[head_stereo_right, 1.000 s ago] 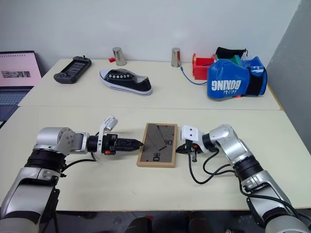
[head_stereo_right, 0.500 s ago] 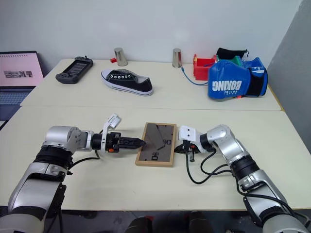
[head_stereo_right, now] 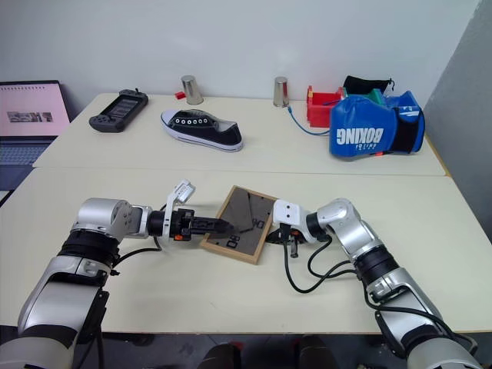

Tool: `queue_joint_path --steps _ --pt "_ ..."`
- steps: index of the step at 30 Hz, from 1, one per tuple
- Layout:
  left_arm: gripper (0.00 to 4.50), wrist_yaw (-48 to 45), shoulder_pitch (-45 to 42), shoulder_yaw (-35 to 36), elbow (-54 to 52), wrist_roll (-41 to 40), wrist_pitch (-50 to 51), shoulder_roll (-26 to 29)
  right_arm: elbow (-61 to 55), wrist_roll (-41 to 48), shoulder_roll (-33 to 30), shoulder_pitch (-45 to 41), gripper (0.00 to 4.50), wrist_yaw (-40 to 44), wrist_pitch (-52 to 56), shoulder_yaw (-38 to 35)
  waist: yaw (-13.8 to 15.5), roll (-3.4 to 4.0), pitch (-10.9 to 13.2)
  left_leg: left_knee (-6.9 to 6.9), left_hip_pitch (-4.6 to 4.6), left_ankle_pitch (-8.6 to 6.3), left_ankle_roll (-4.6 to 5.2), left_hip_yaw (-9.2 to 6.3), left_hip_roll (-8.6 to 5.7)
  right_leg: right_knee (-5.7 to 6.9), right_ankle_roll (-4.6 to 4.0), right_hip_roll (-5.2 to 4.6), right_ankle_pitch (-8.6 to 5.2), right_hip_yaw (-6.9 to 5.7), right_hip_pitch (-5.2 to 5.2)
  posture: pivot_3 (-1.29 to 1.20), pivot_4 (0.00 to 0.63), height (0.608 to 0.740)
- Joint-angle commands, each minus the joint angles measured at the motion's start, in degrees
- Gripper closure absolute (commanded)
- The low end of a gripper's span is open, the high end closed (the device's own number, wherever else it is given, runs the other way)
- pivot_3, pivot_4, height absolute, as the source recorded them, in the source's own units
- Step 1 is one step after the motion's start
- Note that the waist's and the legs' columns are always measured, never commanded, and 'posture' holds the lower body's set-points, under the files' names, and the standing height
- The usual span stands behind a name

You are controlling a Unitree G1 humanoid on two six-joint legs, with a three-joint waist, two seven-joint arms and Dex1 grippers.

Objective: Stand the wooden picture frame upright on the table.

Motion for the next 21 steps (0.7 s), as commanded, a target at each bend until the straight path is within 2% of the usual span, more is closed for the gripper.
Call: queue_joint_path --steps 1,15,17,18,21 --pt "0.04 -0.7 1.4 -1.9 -1.4 0.3 1.0 -1.4 -0.1 -0.3 1.4 -2.0 4.5 -0.4 -1.5 0.1 0.0 0.0 0.0 0.0 0.0 0.0 0.0 0.0 0.0 0.0 0.0 0.0 0.0 0.0 0.0 0.0 0.15 0.74" --pt "0.04 -3.0 2.8 -2.2 -4.5 0.1 0.9 -0.7 8.7 -2.1 2.5 -6.2 4.5 -2.8 -6.9 -1.0 0.0 0.0 0.0 -0.03 -0.01 0.0 0.0 0.0 0.0 -0.01 0.0 0.0 0.0 0.0 -0.02 0.0 0.15 0.74" --pt "0.41 -2.6 2.9 -1.9 -4.6 0.0 1.0 -0.9 8.7 -2.1 2.5 -6.1 4.5 -2.7 -7.1 -0.9 0.0 0.0 0.0 -0.04 -0.01 0.0 0.0 0.0 0.0 -0.01 -0.01 0.0 0.0 0.0 -0.02 0.0 0.15 0.74" --pt "0.43 -2.4 3.0 -1.7 -4.7 0.0 1.1 -0.9 8.6 -2.1 2.5 -5.9 4.5 -2.7 -7.2 -0.8 -0.1 0.0 0.0 -0.04 -0.01 0.0 0.0 0.0 0.0 -0.01 -0.01 0.0 0.0 0.0 -0.02 0.0 0.15 0.74" --pt "1.07 -2.0 3.2 -1.2 -4.9 -0.2 1.1 -1.0 8.1 -2.1 2.5 -5.4 4.5 -2.5 -7.1 -0.6 -0.1 0.0 0.0 -0.04 -0.01 0.0 0.0 0.0 0.01 0.0 -0.01 0.0 0.0 0.0 -0.04 0.0 0.15 0.74"
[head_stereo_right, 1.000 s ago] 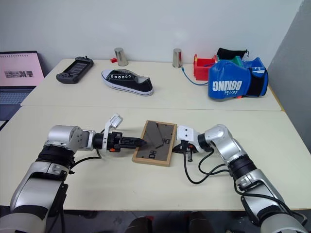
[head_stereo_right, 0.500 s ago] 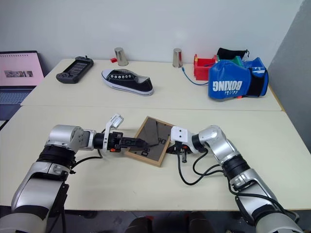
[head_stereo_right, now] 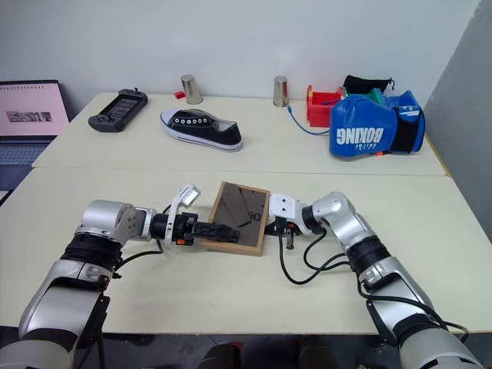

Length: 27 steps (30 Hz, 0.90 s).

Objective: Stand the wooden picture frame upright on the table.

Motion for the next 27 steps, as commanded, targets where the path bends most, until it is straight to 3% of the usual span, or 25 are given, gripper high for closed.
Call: queue_joint_path --steps 1,8,12,18,27 --pt "1.25 0.4 1.0 -0.1 -0.9 -0.3 0.8 -0.7 -1.4 -0.2 0.2 -0.3 4.5 -0.1 -0.9 -0.6 -0.1 0.0 0.0 -0.01 0.0 0.0 0.0 0.0 0.0 0.0 0.0 0.0 0.0 0.0 0.0 0.0 0.15 0.74" --pt "2.66 0.7 1.0 0.4 -0.8 -0.4 0.5 -0.7 -2.1 0.0 0.2 0.4 4.5 0.1 -0.4 -0.6 -0.2 0.0 0.0 -0.01 -0.01 0.0 0.0 -0.01 0.0 0.0 -0.01 0.01 -0.01 -0.01 -0.02 0.0 0.15 0.74" --pt "3.22 1.3 0.7 0.9 -0.6 -0.9 0.4 -0.7 -2.7 0.2 0.3 0.8 4.5 0.0 0.0 -0.7 -0.2 0.0 0.0 -0.01 -0.01 0.0 0.0 -0.01 0.0 0.0 -0.01 0.01 -0.01 0.0 -0.02 0.0 0.15 0.74" --pt "3.29 3.0 1.5 2.8 -2.5 -2.1 1.4 -0.9 -2.9 0.4 -0.6 1.3 4.5 -0.2 0.1 -1.3 -0.2 0.0 0.0 -0.01 -0.01 0.0 0.0 -0.01 0.0 0.0 -0.01 0.01 -0.01 0.0 -0.02 0.0 0.15 0.74" --pt "3.29 12.0 7.0 15.7 -18.2 -10.6 9.5 -1.3 -11.7 5.3 -13.1 5.2 4.5 5.8 6.9 -7.7 -0.1 -0.01 0.0 0.0 -0.11 0.0 0.0 -0.04 0.0 -0.04 -0.01 0.0 -0.01 0.0 -0.09 0.0 0.15 0.74"
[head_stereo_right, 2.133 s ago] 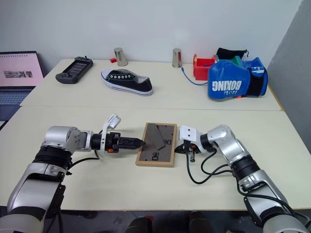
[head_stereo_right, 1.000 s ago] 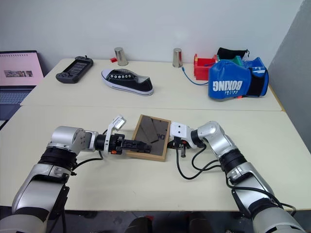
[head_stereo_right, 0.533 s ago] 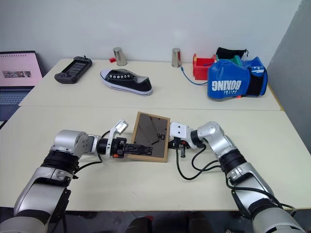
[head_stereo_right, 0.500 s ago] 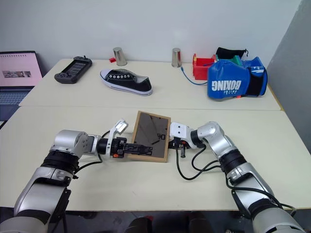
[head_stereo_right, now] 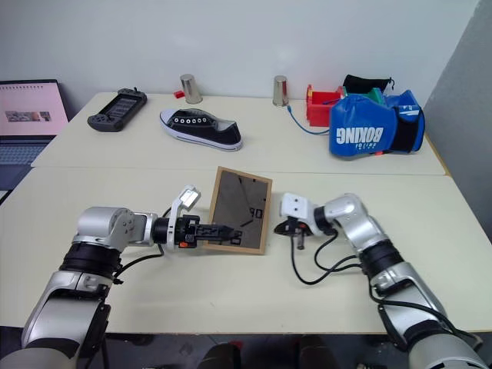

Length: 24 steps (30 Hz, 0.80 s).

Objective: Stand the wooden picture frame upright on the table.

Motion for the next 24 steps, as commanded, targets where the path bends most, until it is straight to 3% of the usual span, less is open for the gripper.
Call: queue_joint_path --steps 1,8,14,20,24 --pt "3.29 5.9 2.7 9.5 -10.2 -5.7 3.6 -1.3 -7.7 4.4 -6.3 1.6 4.32 4.5 5.1 -5.0 0.0 0.01 0.0 -0.01 -0.02 0.0 0.0 -0.01 0.01 0.0 0.0 0.0 0.0 -0.01 -0.01 0.0 0.15 0.74" --pt "3.29 17.9 6.6 19.4 -21.7 -10.7 5.9 -8.6 -20.1 19.2 -8.6 -3.5 2.85 6.8 30.5 -12.7 -0.4 0.0 0.0 -0.01 -0.07 0.0 0.0 -0.01 0.04 -0.1 -0.01 0.02 0.0 0.02 -0.04 0.0 0.15 0.74" --pt "3.29 23.6 7.5 20.3 -25.7 -12.4 4.6 -11.9 -21.9 29.4 -4.9 -12.5 1.39 5.1 46.5 -15.5 -0.3 -0.01 0.0 0.0 -0.09 0.0 0.0 -0.04 0.05 -0.16 -0.01 0.05 0.0 0.02 -0.02 0.0 0.15 0.74" --pt "3.29 24.9 8.2 20.3 -27.7 -14.7 5.0 -11.8 -15.2 29.3 0.0 -18.5 0.01 2.5 44.8 -13.7 -0.2 0.0 0.1 -0.02 -0.16 -0.01 0.0 -0.04 0.04 -0.29 -0.01 0.04 0.0 0.02 -0.05 0.0 0.15 0.74" --pt "3.29 25.3 8.1 20.4 -28.2 -16.4 5.2 -10.9 -10.0 27.1 2.4 -20.3 0.01 2.0 40.9 -11.5 -0.1 0.0 0.1 -0.03 -0.2 -0.01 0.0 -0.05 0.05 -0.33 -0.01 0.04 0.0 -0.01 -0.05 0.0 0.15 0.74"
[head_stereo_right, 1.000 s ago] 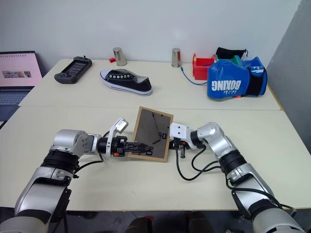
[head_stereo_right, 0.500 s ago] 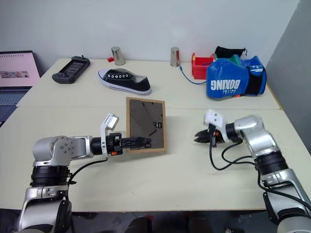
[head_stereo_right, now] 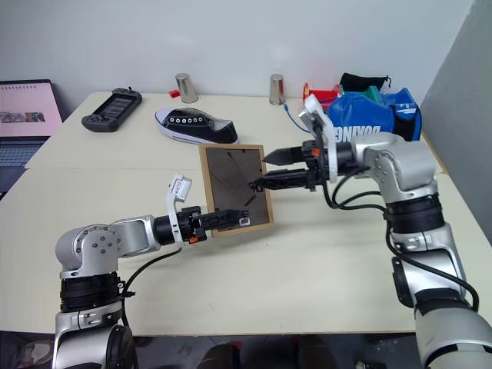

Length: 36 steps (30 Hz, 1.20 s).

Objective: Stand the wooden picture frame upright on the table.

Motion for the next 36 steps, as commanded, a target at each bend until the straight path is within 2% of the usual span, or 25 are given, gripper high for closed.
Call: queue_joint_path --steps 1,11,20,36 --pt "3.29 -0.3 -0.8 1.5 -3.4 -3.5 -0.3 1.5 4.7 -2.4 1.8 -2.8 0.01 -0.6 -4.6 1.5 0.0 0.0 0.0 0.0 -0.03 0.0 0.0 0.0 0.0 -0.03 0.0 0.0 0.0 0.0 0.0 0.0 0.15 0.74" --pt "3.29 0.7 -0.6 0.9 -4.2 -6.2 -0.5 2.8 15.1 -5.2 8.4 -7.5 0.01 0.4 -10.9 3.5 0.0 0.01 0.0 -0.02 -0.11 0.0 -0.01 -0.03 0.02 -0.08 0.0 0.0 0.0 -0.05 -0.05 0.0 0.15 0.74" --pt "3.29 1.2 0.0 0.7 -3.7 -6.6 -0.9 3.5 9.7 -2.5 11.4 -7.2 0.01 3.0 -7.3 3.6 0.2 0.01 0.0 -0.02 -0.16 0.0 -0.02 -0.05 0.03 -0.08 0.0 -0.01 0.0 -0.09 -0.06 0.0 0.15 0.74" --pt "3.29 1.5 0.3 0.4 -2.7 -7.9 -1.0 5.2 -1.4 4.0 5.8 -3.2 0.01 8.8 0.0 2.7 0.3 0.02 0.0 -0.01 -0.26 0.0 -0.02 -0.12 0.03 -0.15 -0.01 -0.02 0.0 -0.16 -0.08 0.0 0.15 0.74"
